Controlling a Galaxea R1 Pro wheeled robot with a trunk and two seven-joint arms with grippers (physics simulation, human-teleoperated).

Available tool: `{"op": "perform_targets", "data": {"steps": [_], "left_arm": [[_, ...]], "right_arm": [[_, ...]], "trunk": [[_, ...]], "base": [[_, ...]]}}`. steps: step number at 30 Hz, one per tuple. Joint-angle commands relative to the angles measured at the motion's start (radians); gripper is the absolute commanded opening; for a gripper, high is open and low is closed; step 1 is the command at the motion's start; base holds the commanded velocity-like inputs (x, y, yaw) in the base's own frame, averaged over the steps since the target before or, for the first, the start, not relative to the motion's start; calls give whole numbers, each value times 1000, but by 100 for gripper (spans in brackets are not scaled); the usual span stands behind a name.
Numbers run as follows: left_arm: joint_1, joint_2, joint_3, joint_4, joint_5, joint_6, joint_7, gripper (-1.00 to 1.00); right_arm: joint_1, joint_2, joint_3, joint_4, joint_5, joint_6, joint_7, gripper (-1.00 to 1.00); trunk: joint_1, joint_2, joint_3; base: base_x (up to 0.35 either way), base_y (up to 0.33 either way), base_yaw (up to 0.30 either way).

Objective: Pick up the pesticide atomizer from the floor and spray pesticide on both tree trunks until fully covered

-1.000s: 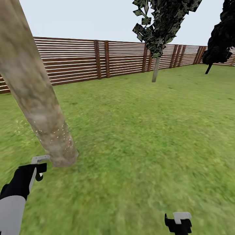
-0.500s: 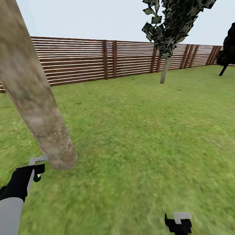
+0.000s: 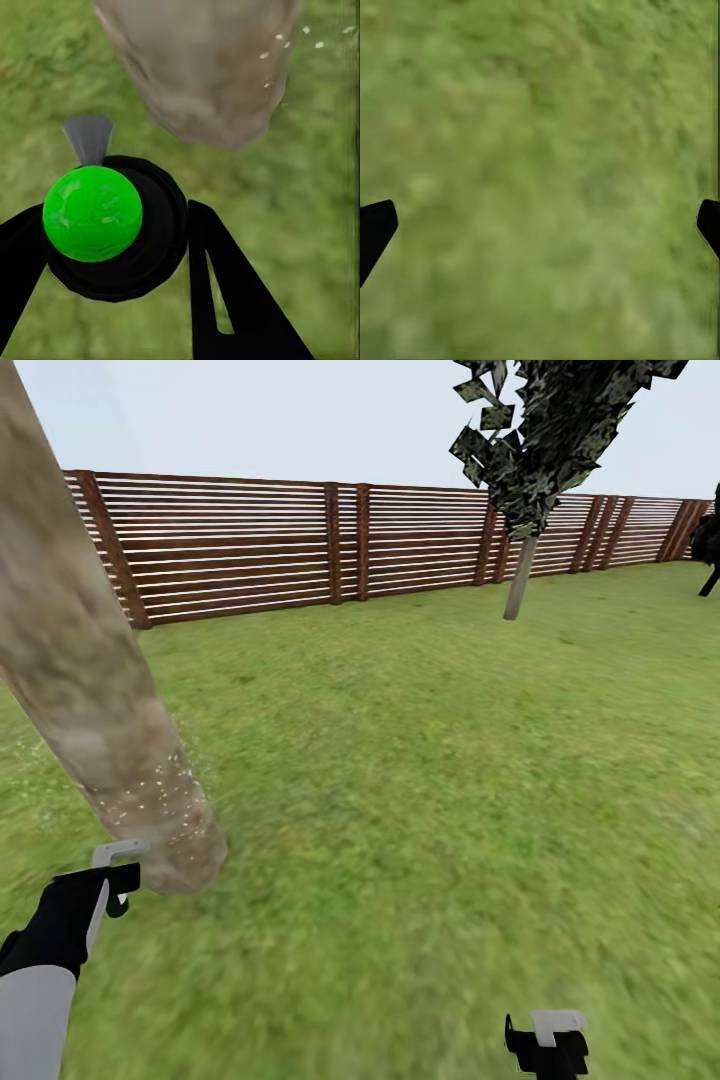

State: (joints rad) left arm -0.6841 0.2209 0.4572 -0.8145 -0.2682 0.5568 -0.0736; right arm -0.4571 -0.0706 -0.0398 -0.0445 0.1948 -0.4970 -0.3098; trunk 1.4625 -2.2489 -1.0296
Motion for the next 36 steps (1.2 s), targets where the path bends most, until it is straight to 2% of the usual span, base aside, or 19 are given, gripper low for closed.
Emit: {"op": "perform_targets", "data": {"steps": [1,5,13,16,18,20,22,24,26,27,28,29,32,33,36], "left_arm": [[0,0,0,0,-1,0,0,-100],[0,0,3,0,-2,0,0,-100],[0,-3,-1,1,2,0,0,-100],[0,-24,-3,44,6,0,-1,-100],[-2,-57,-6,42,4,-3,-1,-100],[-10,-59,-7,7,2,-2,-3,-100],[-19,-49,-8,-7,-1,2,-3,-100],[-113,-8,-8,-9,-4,14,-8,-100],[-159,27,-8,-9,-2,16,-13,-100],[-180,38,-8,-6,-2,18,-14,-100],[-226,49,-9,-3,-2,28,-17,-100],[-242,52,-18,-2,-2,50,-23,-100],[-247,61,-53,-8,-1,71,-63,-100],[-242,65,-68,-11,-2,71,-122,-100],[-239,70,-81,-12,-3,68,-171,-100]], "right_arm": [[0,0,0,0,0,0,0,100],[0,0,0,0,0,0,0,100],[0,0,0,0,0,0,0,100],[0,0,0,0,0,0,0,100],[0,0,0,0,0,0,0,100],[0,0,0,0,0,0,0,100],[0,0,0,0,0,0,0,100],[0,0,0,0,0,0,0,100],[0,0,0,0,0,0,0,100],[0,0,0,0,0,0,0,100],[0,0,0,0,0,0,0,100],[0,0,0,0,0,0,0,100],[0,-1,0,0,0,0,0,100],[0,-1,-1,0,0,0,0,100],[0,0,0,-1,0,0,0,100]], "trunk": [[0,0,0],[0,0,0],[0,0,0],[0,0,0],[0,0,0],[0,0,0],[0,0,0],[0,0,0],[0,0,0],[0,0,0],[0,0,0],[0,0,0],[0,0,0],[0,0,0],[0,0,0]], "base": [[95,-257,0],[19,-268,61],[0,-272,264],[0,-273,277],[0,-100,277],[0,-18,263],[0,-5,104],[0,-1,15],[0,0,3],[0,0,0],[0,0,0],[0,0,0],[0,0,0],[0,0,0],[0,0,0]]}}
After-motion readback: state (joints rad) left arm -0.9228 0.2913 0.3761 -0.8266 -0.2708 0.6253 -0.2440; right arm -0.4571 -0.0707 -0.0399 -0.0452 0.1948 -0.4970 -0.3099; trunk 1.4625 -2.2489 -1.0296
